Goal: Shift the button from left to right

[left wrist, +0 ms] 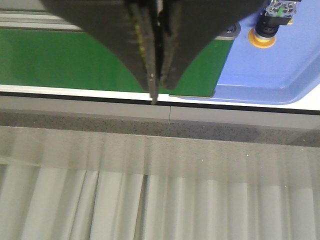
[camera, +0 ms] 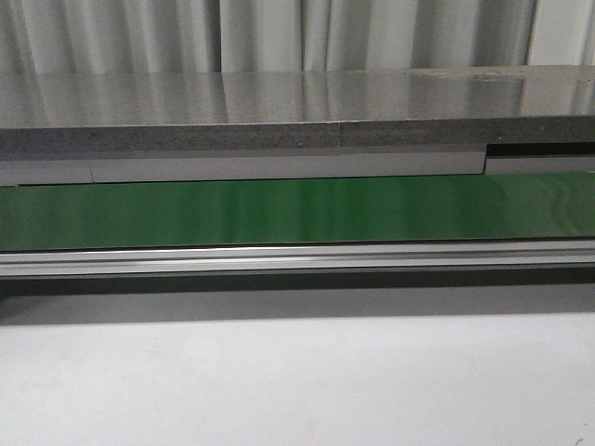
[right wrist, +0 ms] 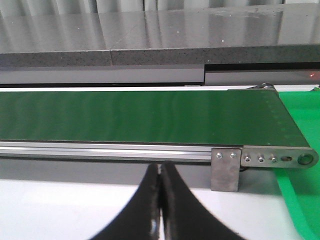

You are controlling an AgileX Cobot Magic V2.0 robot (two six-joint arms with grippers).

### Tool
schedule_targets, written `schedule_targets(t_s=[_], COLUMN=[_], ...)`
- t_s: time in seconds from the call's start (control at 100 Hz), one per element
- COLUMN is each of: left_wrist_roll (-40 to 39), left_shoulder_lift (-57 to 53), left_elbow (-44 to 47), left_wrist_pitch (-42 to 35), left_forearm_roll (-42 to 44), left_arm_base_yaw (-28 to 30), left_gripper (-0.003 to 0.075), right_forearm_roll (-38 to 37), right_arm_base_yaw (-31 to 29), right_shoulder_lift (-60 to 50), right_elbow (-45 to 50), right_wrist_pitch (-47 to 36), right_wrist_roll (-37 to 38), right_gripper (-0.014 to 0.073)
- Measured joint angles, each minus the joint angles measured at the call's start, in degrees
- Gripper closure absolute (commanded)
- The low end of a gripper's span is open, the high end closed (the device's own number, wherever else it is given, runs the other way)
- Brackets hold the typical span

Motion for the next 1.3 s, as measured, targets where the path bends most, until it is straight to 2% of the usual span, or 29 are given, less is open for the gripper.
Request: schedule_targets(t_s=[0.71, 0.95, 1.3], left_wrist_roll=[0.0, 0.0, 0.0], left_shoulder_lift=[0.0, 6.9, 29.0], left_elbow=[-0.7, -12.4, -36.2], left_wrist_pitch=[1.0, 10.5, 34.3], left_forearm_roll=[0.0, 0.0, 0.5], left_arm_base_yaw=[0.0, 0.0, 0.0], left_gripper=[0.0741, 0.0741, 0.0741], right_forearm_roll=[0.0, 0.0, 0.0], right_arm_base_yaw=[0.0, 0.0, 0.0], right_shoulder_lift=[0.0, 0.0, 0.0], right_elbow=[0.0, 0.0, 0.0], right_wrist_pitch=[0.0, 0.0, 0.0], right_wrist_roll=[0.0, 0.0, 0.0], right_gripper=[0.0661, 0.0661, 0.0661])
